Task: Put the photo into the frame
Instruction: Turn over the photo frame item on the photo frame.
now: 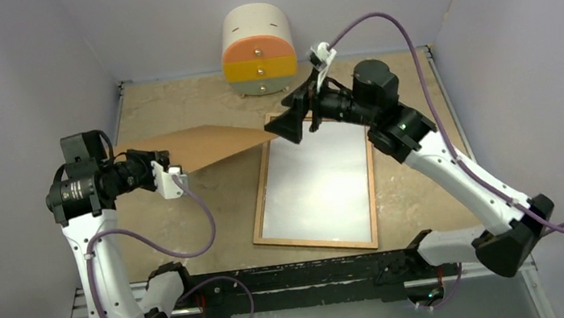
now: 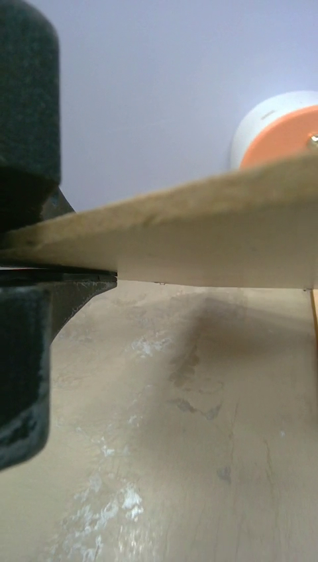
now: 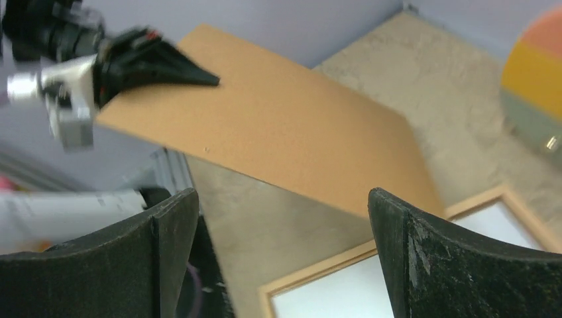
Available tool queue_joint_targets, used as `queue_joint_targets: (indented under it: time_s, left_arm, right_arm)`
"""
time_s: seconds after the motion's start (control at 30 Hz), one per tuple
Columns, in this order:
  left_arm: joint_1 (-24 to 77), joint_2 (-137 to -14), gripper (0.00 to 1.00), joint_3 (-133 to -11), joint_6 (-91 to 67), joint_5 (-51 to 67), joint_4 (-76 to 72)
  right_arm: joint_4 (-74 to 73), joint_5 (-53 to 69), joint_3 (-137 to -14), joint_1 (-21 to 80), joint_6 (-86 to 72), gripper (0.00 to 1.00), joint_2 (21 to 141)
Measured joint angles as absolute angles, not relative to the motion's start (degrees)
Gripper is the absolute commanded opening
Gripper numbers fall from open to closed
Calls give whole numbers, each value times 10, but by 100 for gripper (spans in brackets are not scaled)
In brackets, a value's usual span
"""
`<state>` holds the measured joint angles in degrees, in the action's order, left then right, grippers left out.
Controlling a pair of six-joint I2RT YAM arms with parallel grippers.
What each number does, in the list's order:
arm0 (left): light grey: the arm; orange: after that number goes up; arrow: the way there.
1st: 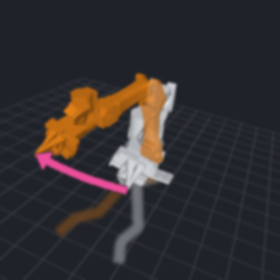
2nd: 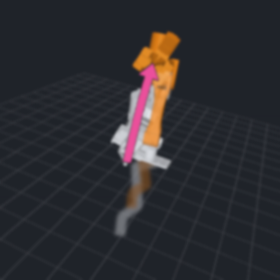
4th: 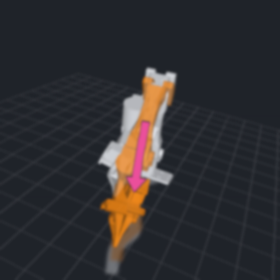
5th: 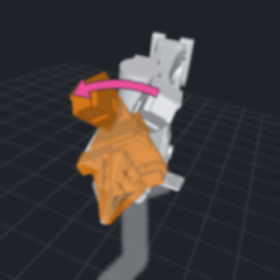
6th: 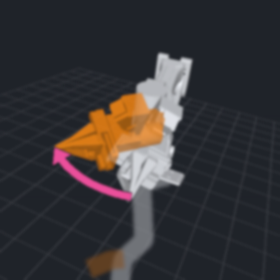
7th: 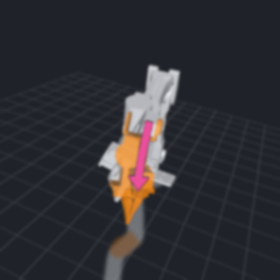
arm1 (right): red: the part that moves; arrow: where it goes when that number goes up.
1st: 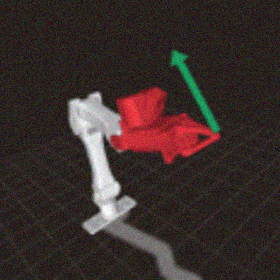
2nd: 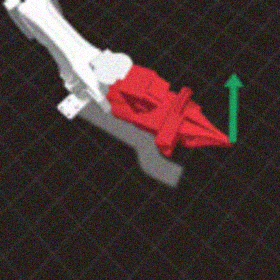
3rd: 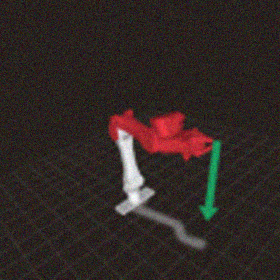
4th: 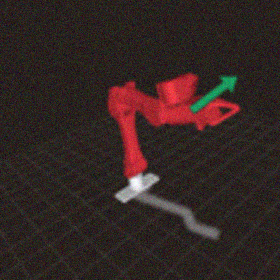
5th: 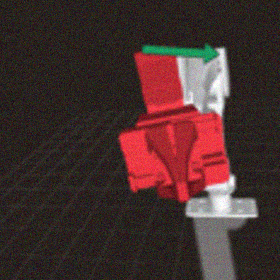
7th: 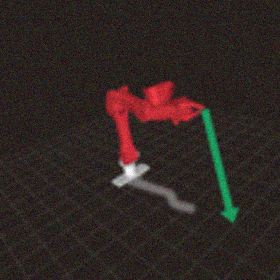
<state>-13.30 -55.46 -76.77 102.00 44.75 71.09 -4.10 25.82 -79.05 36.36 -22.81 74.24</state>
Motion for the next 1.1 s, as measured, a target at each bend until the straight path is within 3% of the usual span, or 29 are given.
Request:
queue_joint_targets:
  time_s: [0.13,0.3,0.53,0.77,0.83,1.1]
  left_arm:
    - [-133,-583,0,-818,1056,457,783]
    - [-133,-593,0,-839,1088,462,814]
    - [-133,-587,0,-839,1112,460,837]
    - [-133,-582,0,-839,1124,460,839]
    - [-133,-580,0,-839,1128,460,839]
    - [-133,-572,0,-836,1137,460,842]
  right_arm:
    - [-31,273,-763,415,-50,99,697]
    - [-38,276,-753,496,117,99,723]
    - [-37,201,-732,574,235,98,768]
    - [5,107,-726,626,304,88,811]
    - [21,77,-726,634,319,82,825]
    - [70,-13,-726,645,376,20,866]
